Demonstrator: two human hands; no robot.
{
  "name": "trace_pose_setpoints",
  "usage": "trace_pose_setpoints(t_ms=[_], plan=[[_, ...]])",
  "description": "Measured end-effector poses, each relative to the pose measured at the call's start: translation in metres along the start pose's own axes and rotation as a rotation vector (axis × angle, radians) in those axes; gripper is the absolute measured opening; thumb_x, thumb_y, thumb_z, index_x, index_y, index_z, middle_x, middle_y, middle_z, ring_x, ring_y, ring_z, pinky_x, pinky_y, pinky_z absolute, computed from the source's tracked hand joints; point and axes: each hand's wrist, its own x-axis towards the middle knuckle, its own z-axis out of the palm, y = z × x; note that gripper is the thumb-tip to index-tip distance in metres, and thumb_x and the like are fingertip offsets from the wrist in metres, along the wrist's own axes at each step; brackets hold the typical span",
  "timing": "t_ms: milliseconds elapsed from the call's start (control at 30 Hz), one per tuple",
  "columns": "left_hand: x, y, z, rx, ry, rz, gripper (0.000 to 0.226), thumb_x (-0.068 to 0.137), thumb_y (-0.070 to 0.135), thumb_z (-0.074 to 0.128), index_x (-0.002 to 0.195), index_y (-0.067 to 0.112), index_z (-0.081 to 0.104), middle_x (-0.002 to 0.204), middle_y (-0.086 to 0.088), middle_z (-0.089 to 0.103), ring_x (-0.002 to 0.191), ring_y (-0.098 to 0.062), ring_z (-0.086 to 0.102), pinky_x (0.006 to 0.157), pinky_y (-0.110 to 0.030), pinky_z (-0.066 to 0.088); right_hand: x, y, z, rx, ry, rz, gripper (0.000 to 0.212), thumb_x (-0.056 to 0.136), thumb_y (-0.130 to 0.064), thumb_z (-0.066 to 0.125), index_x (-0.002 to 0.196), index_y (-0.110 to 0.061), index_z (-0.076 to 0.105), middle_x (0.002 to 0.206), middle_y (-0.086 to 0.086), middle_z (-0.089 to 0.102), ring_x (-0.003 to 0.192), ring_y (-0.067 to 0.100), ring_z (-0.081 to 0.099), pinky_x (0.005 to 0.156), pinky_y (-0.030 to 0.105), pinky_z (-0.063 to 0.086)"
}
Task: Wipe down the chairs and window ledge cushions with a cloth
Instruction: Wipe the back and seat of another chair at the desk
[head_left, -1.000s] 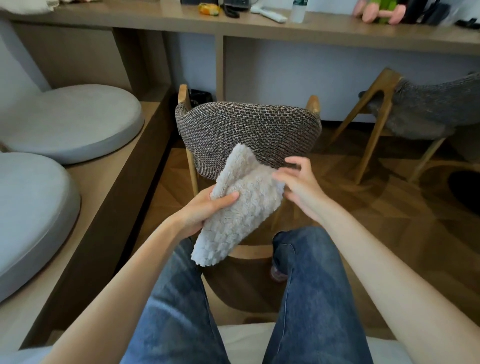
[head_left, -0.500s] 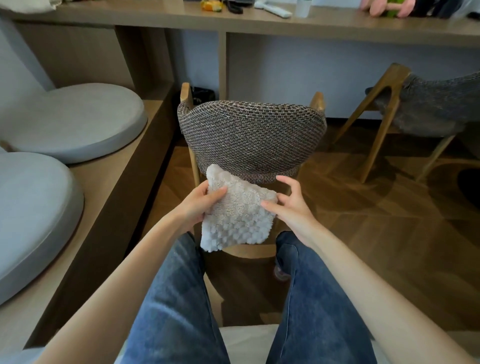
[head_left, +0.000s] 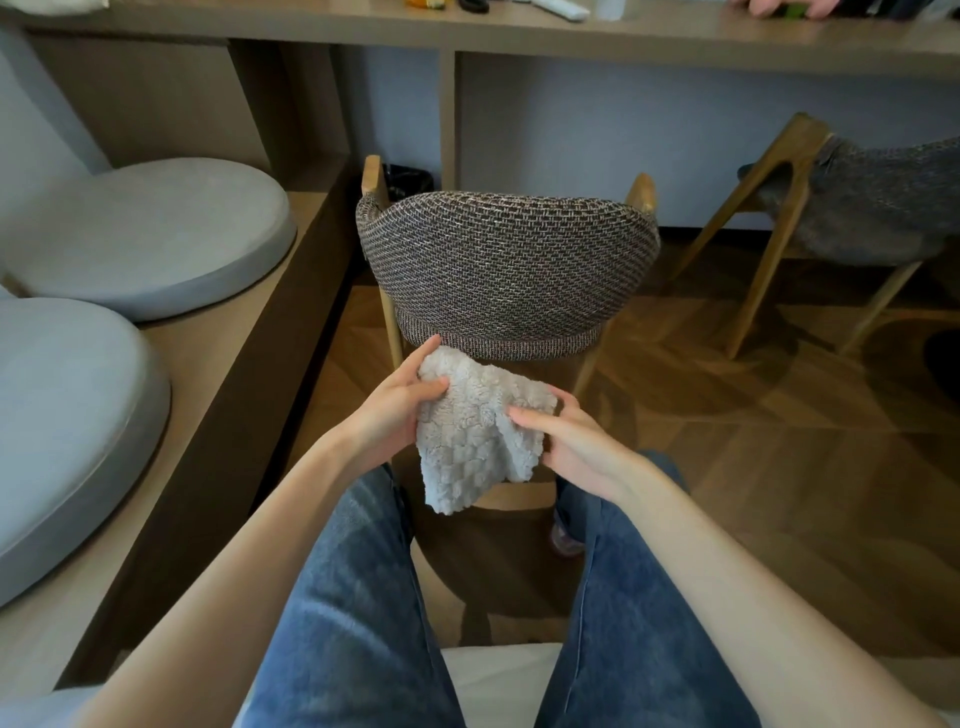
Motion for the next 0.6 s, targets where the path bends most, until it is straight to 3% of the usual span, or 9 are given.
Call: trace_pose_setpoints(t_ms=[100,167,233,333,400,467,533,600], plan=[[-0.002,0.001,-0.004,0.053,-0.001,0.052,0.064,0.099,0.005,0.042,0.143,0.048,0.026,0.128,-0.001,0.059,0.109,-0.021,0.064,0.082,-0.04,0.057,-0.002,-0.004,0.0,-0.076,0.1,-0.111,0.097,0.061,-0.018,0.085,0.141,-0.022,0.03,0.118,0.008,0.065,0.108,0.017,0.064,0.095,0.033,0.048],[-0.002,0.002,-0.005,0.117,0.001,0.082,0.062,0.1,0.007,0.042,0.139,0.053,0.03,0.121,-0.01,0.064,0.109,-0.024,0.064,0.086,-0.043,0.056,-0.003,-0.005,-0.003,-0.227,0.145,-0.208,0.087,0.071,-0.016,0.082,0.137,-0.032,0.029,0.11,0.006,0.069,0.105,0.014,0.065,0.093,0.027,0.047],[-0.002,0.002,-0.006,0.2,-0.017,0.098,0.061,0.096,0.013,0.053,0.136,0.055,0.036,0.121,-0.004,0.064,0.108,-0.018,0.065,0.085,-0.037,0.056,-0.004,-0.006,-0.005,-0.309,0.136,-0.316,0.075,0.081,-0.009,0.075,0.132,-0.041,0.03,0.101,0.001,0.073,0.101,0.011,0.067,0.082,0.021,0.052],[-0.002,0.002,-0.01,0.54,-0.086,0.141,0.089,0.073,0.015,0.081,0.139,0.052,0.033,0.132,0.02,0.045,0.111,0.004,0.055,0.091,-0.019,0.048,-0.008,-0.015,-0.002,-0.472,0.042,-0.408,0.074,0.079,-0.009,0.076,0.129,-0.047,0.038,0.125,-0.001,0.061,0.113,0.007,0.06,0.092,0.021,0.049],[0.001,0.001,-0.01,0.828,-0.086,0.178,0.101,0.066,0.009,0.085,0.145,0.039,0.03,0.133,0.015,0.04,0.11,0.0,0.048,0.097,-0.019,0.041,-0.01,-0.02,0.0,-0.789,-0.001,-0.48,0.078,0.072,-0.01,0.081,0.134,-0.039,0.044,0.135,-0.012,0.049,0.119,-0.009,0.046,0.097,0.006,0.035],[0.005,-0.001,-0.009,1.052,-0.037,0.245,0.089,0.067,0.007,0.084,0.141,0.026,0.04,0.126,0.009,0.047,0.113,-0.007,0.046,0.096,-0.019,0.035,-0.008,-0.019,0.001,-1.047,0.03,-0.544,0.066,0.072,-0.009,0.08,0.13,-0.029,0.057,0.126,-0.012,0.055,0.112,-0.01,0.047,0.089,-0.001,0.031],[0.01,0.0,-0.009,1.145,0.075,0.298,0.057,0.07,0.011,0.081,0.122,0.022,0.06,0.108,0.009,0.059,0.105,-0.011,0.055,0.083,-0.014,0.039,-0.006,-0.017,0.0,-1.156,0.128,-0.558,0.042,0.077,-0.013,0.077,0.116,-0.023,0.068,0.107,-0.007,0.061,0.099,0.002,0.054,0.078,0.005,0.036],[0.013,0.004,-0.01,1.187,0.197,0.343,0.029,0.074,0.017,0.078,0.102,0.019,0.069,0.086,0.011,0.057,0.089,-0.01,0.055,0.068,-0.015,0.038,-0.003,-0.02,-0.003,-1.193,0.236,-0.557,0.026,0.081,-0.023,0.075,0.106,-0.019,0.071,0.094,-0.003,0.053,0.084,0.008,0.051,0.068,0.011,0.036]])
